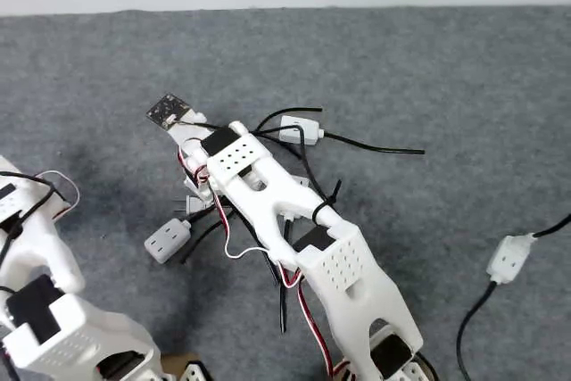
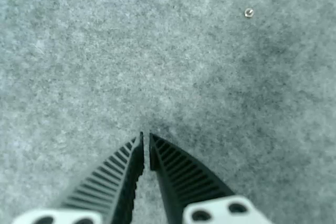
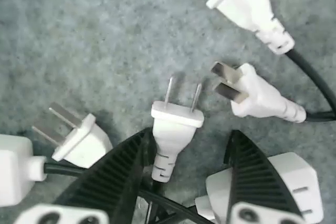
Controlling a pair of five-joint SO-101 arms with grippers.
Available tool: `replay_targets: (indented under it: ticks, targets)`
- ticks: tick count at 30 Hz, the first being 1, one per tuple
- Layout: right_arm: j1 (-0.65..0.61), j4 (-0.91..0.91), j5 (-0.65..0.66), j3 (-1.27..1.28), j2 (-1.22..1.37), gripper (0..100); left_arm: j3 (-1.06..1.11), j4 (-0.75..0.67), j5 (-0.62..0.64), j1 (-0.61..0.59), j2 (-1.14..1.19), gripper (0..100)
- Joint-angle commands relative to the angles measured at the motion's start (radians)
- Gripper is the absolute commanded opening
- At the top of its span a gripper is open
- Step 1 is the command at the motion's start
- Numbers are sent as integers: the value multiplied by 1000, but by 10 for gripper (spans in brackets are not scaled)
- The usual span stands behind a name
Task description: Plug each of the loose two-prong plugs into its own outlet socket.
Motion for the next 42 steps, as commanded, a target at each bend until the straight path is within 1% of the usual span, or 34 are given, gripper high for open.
replay_targets:
  ticks: [1,3,4,6,10,13,16,20,23,26,29,30,33,37,39,42]
  targets:
    - [21,-12,8,-54,-8,109,-44,11,3,0,-5,15]
    - [21,-12,9,-54,-8,22,-44,11,3,0,-5,15]
    - [21,-8,11,-54,-8,2,-44,11,3,0,-5,15]
    - [21,4,6,-54,-12,16,-44,11,3,0,-5,15]
    - [25,51,2,-55,-71,9,-44,11,3,0,-5,15]
    - [24,117,0,-55,-208,9,-44,9,3,2,-5,15]
    - [24,209,-43,-54,-372,9,-44,9,3,3,-5,15]
    - [31,341,-60,-52,-588,9,-44,9,3,3,-5,15]
    - [70,435,-61,-51,-733,9,-44,9,3,3,-5,15]
    - [134,527,-61,-51,-868,9,-44,9,3,3,-5,15]
    - [232,625,-52,-44,-986,9,-44,9,3,3,-5,15]
    - [277,631,-51,-18,-1026,9,-44,9,3,3,-5,15]
    - [432,625,3,164,-1141,8,-44,11,3,3,-5,15]
    - [576,565,94,546,-1250,9,-44,11,3,3,-5,15]
    - [641,481,141,756,-1290,9,-44,11,3,3,-5,15]
    - [751,280,221,1039,-1325,9,-44,11,3,3,-5,15]
